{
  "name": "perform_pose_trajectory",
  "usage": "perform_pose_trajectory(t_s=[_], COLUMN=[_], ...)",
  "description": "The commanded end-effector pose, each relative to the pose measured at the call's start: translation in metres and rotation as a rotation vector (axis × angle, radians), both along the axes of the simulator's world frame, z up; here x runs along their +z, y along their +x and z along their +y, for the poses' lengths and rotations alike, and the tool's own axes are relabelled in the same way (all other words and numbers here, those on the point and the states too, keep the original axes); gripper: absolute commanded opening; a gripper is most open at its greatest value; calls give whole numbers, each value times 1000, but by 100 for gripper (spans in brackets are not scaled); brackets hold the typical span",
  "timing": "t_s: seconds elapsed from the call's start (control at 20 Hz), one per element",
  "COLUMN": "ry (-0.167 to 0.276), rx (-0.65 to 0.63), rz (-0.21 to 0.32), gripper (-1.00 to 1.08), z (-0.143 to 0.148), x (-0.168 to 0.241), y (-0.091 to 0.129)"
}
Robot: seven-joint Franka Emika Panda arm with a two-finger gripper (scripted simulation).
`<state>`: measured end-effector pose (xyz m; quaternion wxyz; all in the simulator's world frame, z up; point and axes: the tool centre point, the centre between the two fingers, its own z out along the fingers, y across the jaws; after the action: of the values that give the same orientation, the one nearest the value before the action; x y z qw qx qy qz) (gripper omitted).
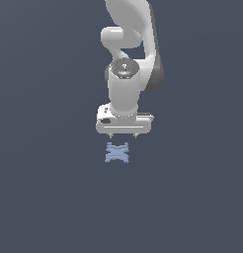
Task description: Pick up the object and move it to a goal position.
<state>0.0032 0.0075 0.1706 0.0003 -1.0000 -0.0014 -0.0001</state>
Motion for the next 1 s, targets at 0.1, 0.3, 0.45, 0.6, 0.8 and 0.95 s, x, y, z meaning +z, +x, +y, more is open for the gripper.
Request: perform_pose_trajectory(t_s=[0.1,0.3,0.45,0.6,0.8,0.95], ry=[1,6,10,12,11,10], rx=[2,17,28,29,33,50], rz=[-2,-15,-28,-33,-31,-30], gripper=[100,100,100,100,100,100], z=[0,0,0,0,0,0], x=[1,7,12,14,13,12], y=[1,5,9,11,10,10])
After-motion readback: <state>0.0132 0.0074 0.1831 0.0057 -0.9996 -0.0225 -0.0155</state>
